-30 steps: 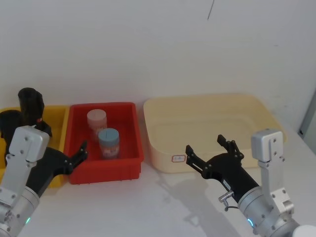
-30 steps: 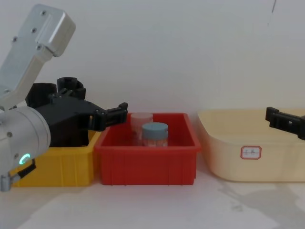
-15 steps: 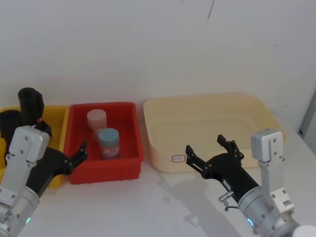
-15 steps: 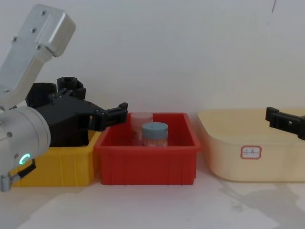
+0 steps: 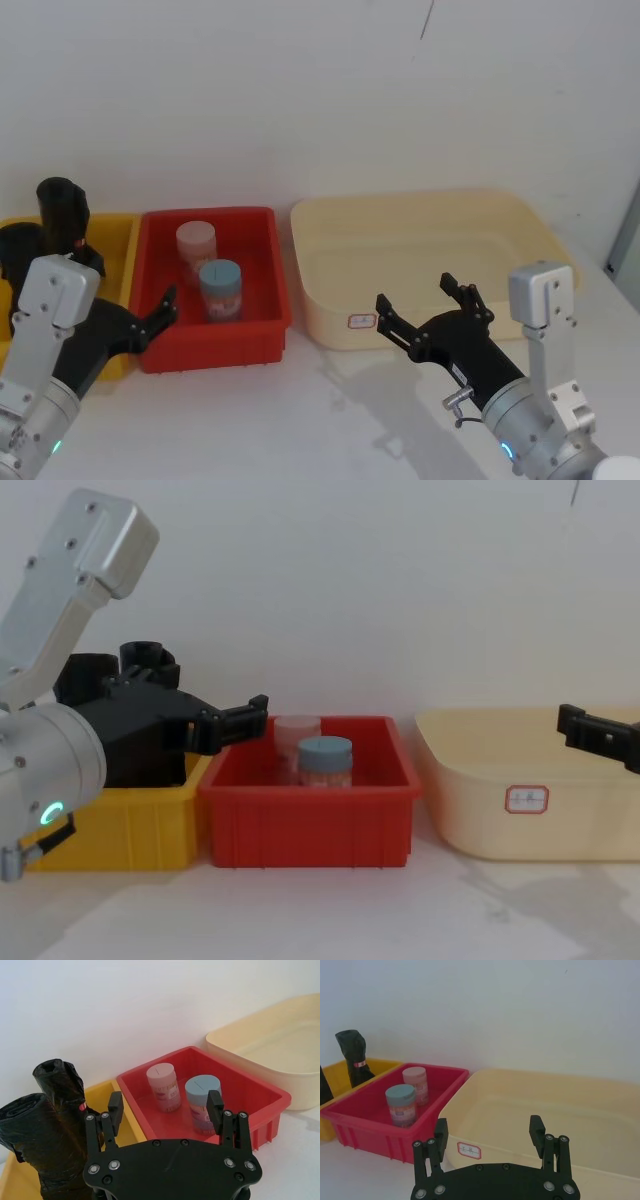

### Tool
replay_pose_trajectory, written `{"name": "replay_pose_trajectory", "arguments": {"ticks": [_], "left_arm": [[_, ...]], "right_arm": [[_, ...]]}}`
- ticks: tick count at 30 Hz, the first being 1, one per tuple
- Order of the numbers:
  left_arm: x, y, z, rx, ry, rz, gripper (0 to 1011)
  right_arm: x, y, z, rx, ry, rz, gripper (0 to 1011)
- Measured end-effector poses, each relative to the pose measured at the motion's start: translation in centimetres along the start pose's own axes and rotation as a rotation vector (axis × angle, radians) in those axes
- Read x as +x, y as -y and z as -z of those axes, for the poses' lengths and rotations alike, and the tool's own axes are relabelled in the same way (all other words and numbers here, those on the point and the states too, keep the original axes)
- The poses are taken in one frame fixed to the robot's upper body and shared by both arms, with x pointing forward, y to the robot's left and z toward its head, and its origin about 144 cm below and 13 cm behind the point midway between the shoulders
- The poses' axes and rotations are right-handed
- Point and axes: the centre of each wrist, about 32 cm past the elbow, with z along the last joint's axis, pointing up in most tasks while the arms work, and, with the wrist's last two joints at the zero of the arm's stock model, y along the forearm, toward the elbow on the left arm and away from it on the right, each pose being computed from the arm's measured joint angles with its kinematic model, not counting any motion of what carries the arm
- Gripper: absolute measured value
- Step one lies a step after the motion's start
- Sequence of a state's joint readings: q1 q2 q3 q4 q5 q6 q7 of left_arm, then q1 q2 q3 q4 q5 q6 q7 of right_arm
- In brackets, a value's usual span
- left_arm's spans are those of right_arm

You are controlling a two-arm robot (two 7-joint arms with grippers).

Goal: Pick up the garbage bag with the one hand and transfer it to the other hand.

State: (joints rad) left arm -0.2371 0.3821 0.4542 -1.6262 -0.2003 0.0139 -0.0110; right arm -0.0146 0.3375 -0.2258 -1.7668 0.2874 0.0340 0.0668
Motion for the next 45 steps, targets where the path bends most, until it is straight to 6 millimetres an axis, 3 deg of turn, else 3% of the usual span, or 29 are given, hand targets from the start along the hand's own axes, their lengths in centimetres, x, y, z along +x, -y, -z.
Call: {"name": "replay_pose_trajectory", "arguments": {"ticks": [14, 24, 32, 45], "left_arm": [[-0.1, -0.7, 0.2, 0.018, -0.048, 0.018, 1000], [0.3, -3.5, 0.3, 0.053, -0.151, 0.006, 1000], [1.8, -5.0, -0.3, 0.066, -0.187, -0.039, 1000], [4.4, -4.5, -1.6, 0.081, -0.173, -0.113, 1000]], "right_arm": [[0.0, 0.0, 0.0, 0.000, 0.000, 0.000, 1001], [0.0, 0.0, 0.0, 0.000, 0.000, 0.000, 1001], [0.0, 0.0, 0.0, 0.000, 0.000, 0.000, 1001], [0.0, 0.0, 0.0, 0.000, 0.000, 0.000, 1001]]}}
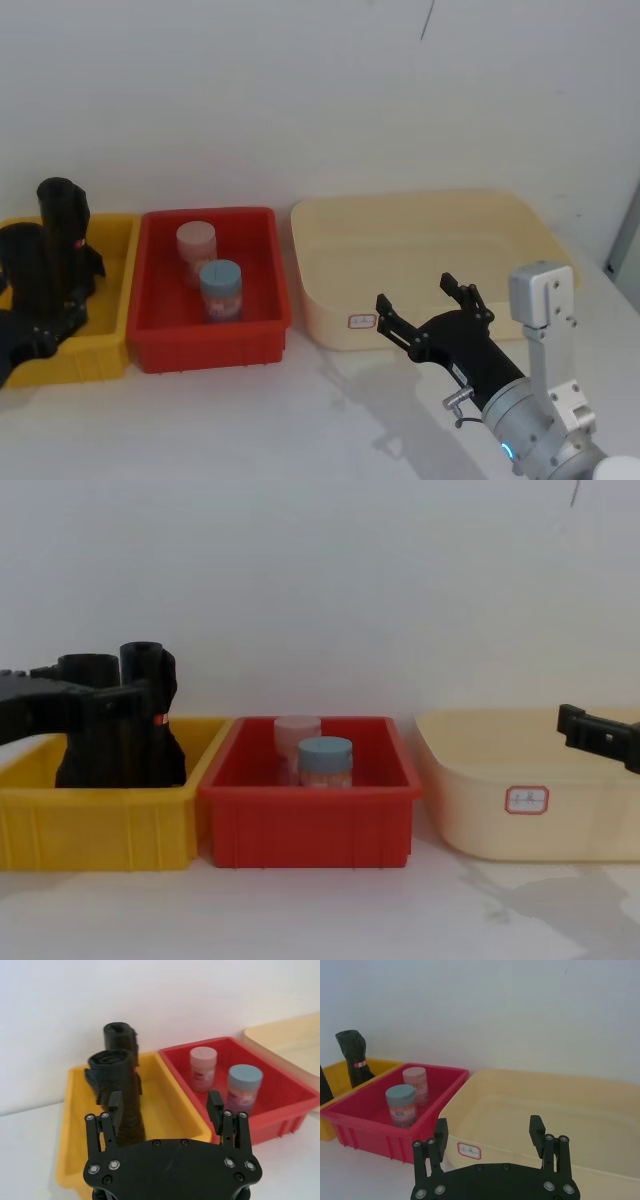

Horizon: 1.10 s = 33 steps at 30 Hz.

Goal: Pick up the garbage bag with the one hand and transfer it to the other hand.

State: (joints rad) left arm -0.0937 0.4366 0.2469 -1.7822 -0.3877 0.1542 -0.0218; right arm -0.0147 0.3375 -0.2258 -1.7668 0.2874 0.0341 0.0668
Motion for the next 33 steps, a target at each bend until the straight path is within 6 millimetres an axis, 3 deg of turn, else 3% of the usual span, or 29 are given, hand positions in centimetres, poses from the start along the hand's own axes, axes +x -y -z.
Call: {"name": "replay_pose_trajectory", "arguments": {"ticks": [33], "left_arm": [[3.7, 5.9, 1.0, 0.085, 0.003, -0.072, 1000]], "right_arm": [[0.0, 0.0, 0.0, 0.000, 0.000, 0.000, 1001]]}}
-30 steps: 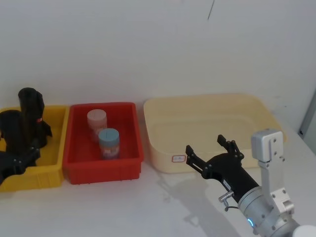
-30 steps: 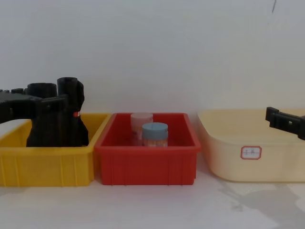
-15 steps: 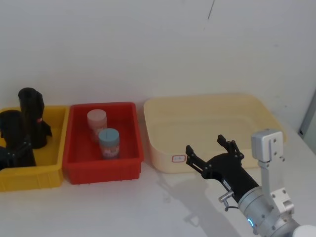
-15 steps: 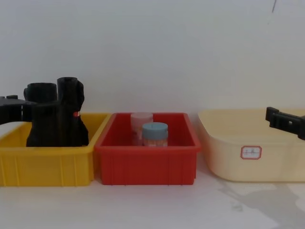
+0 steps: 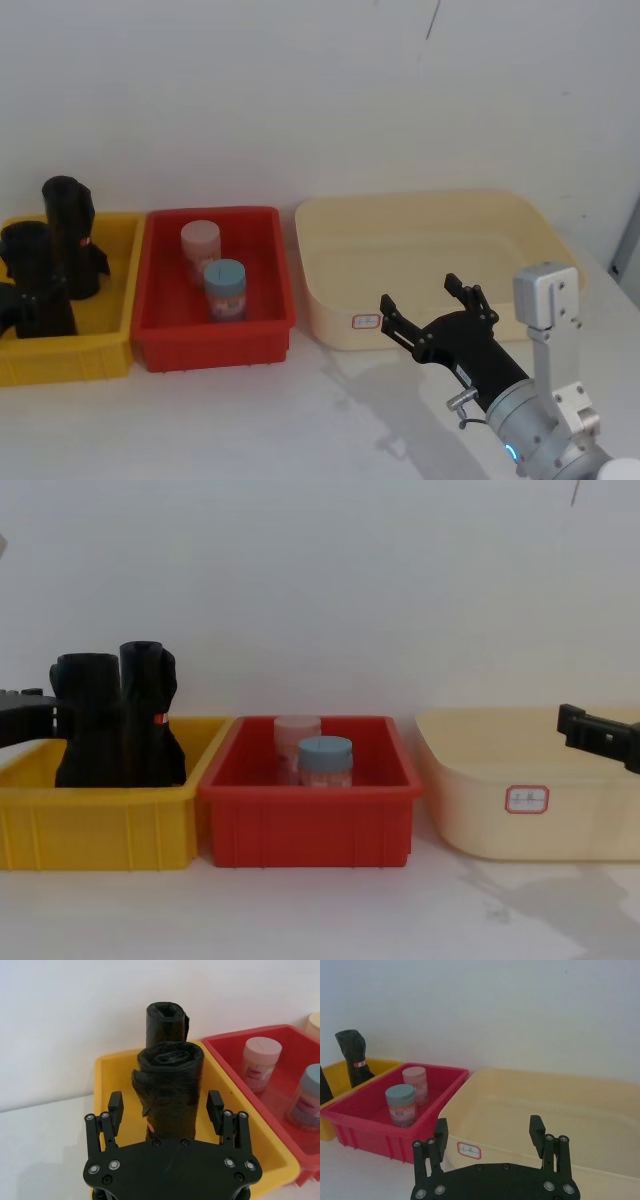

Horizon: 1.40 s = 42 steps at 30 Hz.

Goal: Pick up the garbage bag with the one hand and transfer it to the other hand.

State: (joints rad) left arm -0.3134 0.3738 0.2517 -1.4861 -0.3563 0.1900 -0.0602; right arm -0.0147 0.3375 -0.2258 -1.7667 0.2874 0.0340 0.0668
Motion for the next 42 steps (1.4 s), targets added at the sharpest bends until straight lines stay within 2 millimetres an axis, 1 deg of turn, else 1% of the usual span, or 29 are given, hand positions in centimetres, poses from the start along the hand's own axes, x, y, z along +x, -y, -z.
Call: {"name": "replay_pose_trajectory", "arguments": {"ticks": [7, 13, 16, 17, 21, 22, 25, 27, 30, 42], "left_arm": [[0.1, 1.3, 0.3, 0.001, 0.002, -0.001, 1000], [0.1, 1.8, 0.5, 0.001, 0.003, -0.001, 1000], [0.1, 2.0, 0.5, 0.000, 0.003, -0.001, 934], [0.1, 2.0, 0.5, 0.000, 0.004, -0.001, 934], [0.1, 2.2, 0.6, 0.000, 0.004, -0.001, 847], [0.1, 2.3, 0.6, 0.000, 0.004, -0.001, 794], [0.1, 2.4, 0.6, 0.001, 0.004, -0.001, 723], [0.1, 2.4, 0.6, 0.000, 0.004, 0.000, 646], [0.1, 2.5, 0.6, 0.000, 0.004, -0.001, 590], [0.1, 2.6, 0.6, -0.001, 0.007, 0.004, 515]], "right_arm": [[0.0, 0.0, 0.0, 0.000, 0.000, 0.000, 1001], [0.0, 0.0, 0.0, 0.000, 0.000, 0.000, 1001], [0.0, 0.0, 0.0, 0.000, 0.000, 0.000, 1001], [0.0, 0.0, 0.0, 0.000, 0.000, 0.000, 1001], [0.0, 0.0, 0.0, 0.000, 0.000, 0.000, 1001], [0.0, 0.0, 0.0, 0.000, 0.000, 0.000, 1001], [0.0, 0.0, 0.0, 0.000, 0.000, 0.000, 1001], [0.0, 0.0, 0.0, 0.000, 0.000, 0.000, 1001], [0.0, 0.0, 0.0, 0.000, 0.000, 0.000, 1001], [0.1, 0.0, -0.1, 0.001, -0.001, -0.003, 1001]]}}
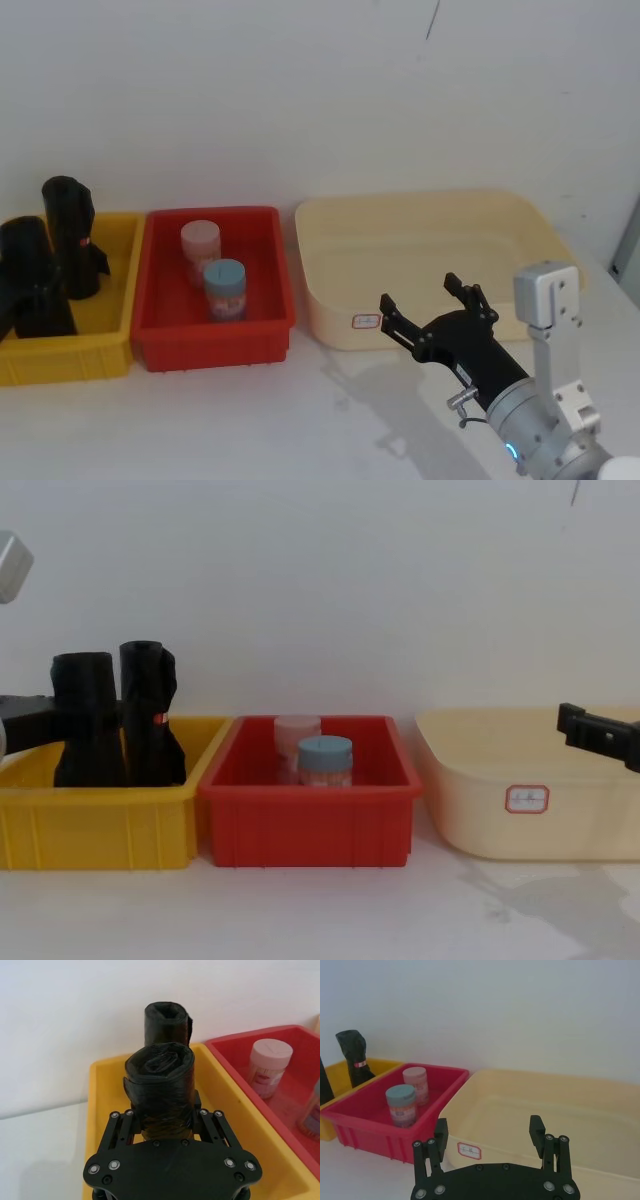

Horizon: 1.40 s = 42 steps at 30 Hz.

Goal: Pick up the garbage bag with the one hand and transfer it to the other hand.

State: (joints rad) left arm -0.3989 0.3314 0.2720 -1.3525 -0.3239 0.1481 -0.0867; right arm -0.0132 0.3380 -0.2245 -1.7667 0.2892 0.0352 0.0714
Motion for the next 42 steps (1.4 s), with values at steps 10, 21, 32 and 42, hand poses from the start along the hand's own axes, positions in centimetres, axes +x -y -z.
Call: {"name": "replay_pose_trajectory", "arguments": {"ticks": [10, 21, 32, 42], "left_arm": [[0.1, 0.2, -1.7, -0.025, 0.029, 0.069, 461], [0.0, 1.6, -6.1, -0.103, 0.069, 0.220, 425], [-0.6, 4.8, -10.5, -0.174, 0.113, 0.327, 425], [-1.9, 7.8, -13.1, -0.205, 0.144, 0.397, 425]], "right_arm": [[1.2, -0.5, -1.0, -0.006, -0.012, -0.063, 1001], [4.5, -3.7, -4.9, -0.024, -0.018, -0.193, 1001], [6.4, -6.9, -8.2, -0.058, -0.009, -0.282, 1001], [6.5, -8.7, -8.9, -0.067, 0.012, -0.265, 1001]]}}
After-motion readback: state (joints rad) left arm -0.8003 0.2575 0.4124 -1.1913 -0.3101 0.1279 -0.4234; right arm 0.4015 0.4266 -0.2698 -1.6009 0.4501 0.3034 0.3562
